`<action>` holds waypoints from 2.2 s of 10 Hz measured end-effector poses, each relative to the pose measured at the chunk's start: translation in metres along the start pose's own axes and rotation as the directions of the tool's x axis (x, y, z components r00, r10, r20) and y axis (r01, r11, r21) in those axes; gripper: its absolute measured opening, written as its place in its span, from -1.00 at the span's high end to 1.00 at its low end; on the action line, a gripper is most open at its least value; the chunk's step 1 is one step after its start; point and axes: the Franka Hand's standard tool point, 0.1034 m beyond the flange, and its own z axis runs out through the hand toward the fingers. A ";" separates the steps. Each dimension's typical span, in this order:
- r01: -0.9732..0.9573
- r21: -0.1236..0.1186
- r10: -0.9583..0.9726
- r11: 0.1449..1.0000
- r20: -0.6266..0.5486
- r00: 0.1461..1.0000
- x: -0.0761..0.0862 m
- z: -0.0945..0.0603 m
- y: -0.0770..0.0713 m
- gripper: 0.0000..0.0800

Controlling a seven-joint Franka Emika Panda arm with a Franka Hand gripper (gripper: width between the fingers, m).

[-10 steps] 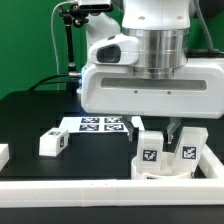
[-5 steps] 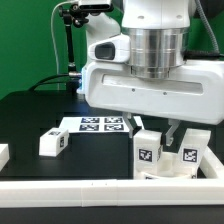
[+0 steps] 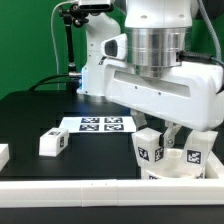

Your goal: Assemble stool

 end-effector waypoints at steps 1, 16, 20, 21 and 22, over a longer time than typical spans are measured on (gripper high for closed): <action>-0.039 0.000 0.039 0.999 0.001 0.999 -0.002 0.000 0.000 0.15; -0.733 -0.001 0.732 0.681 -0.041 0.680 -0.011 0.000 0.008 -0.08; -0.517 -0.019 0.517 0.856 -0.027 0.856 -0.008 -0.016 0.014 -0.59; -0.433 -0.018 0.432 0.901 -0.023 0.901 -0.005 -0.022 0.017 -0.62; -0.360 -0.015 0.360 0.933 -0.018 0.933 0.002 -0.027 0.022 -0.62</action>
Offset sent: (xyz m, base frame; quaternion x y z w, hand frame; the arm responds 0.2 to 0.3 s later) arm -0.0060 0.0026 -0.0032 -0.0051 0.0044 0.2150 0.9766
